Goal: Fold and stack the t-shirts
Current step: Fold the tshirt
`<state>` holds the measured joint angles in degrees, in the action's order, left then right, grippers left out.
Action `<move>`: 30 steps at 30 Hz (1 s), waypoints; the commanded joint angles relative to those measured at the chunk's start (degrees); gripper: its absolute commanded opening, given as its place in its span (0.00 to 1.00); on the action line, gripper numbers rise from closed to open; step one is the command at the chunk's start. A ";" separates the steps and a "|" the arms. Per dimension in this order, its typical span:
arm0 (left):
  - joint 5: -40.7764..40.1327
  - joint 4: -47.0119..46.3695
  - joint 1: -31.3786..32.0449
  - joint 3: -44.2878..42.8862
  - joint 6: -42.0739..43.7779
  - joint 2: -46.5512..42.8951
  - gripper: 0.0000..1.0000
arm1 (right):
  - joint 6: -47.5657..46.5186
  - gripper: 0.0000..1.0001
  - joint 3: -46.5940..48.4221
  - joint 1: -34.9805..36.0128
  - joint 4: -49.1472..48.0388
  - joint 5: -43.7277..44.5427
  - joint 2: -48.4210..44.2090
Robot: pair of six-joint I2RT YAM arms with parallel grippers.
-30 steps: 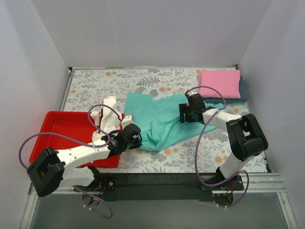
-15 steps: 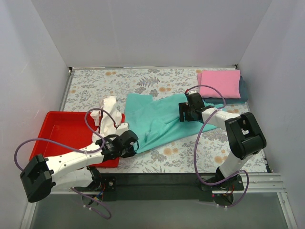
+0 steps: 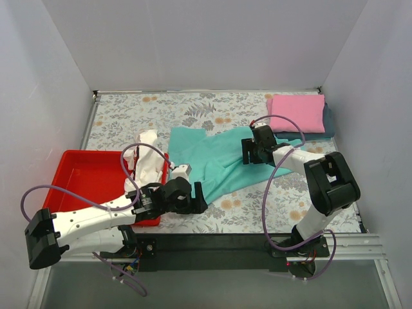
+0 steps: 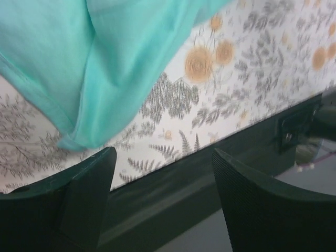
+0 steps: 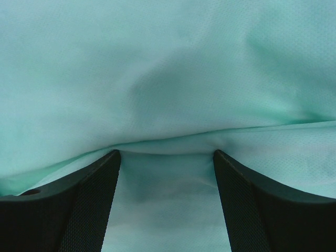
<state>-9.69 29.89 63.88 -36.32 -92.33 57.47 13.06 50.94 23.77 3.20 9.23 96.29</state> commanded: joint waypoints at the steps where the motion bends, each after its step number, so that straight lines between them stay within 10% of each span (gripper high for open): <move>1: -12.41 -3.43 0.11 -2.53 1.98 0.44 0.70 | -0.57 0.65 -3.30 0.84 8.14 -2.55 -1.09; 12: -11.41 -11.96 0.02 -2.18 4.71 13.01 0.72 | -2.95 0.65 1.79 5.58 6.38 -15.12 -6.90; 30: -15.71 -11.61 -1.04 3.09 3.92 1.94 0.75 | 0.04 0.65 8.47 8.13 -2.41 -33.40 -0.23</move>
<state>-23.44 18.74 63.33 -34.00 -88.51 59.72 12.25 56.14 31.11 4.12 -19.07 93.41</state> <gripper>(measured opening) 0.750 0.653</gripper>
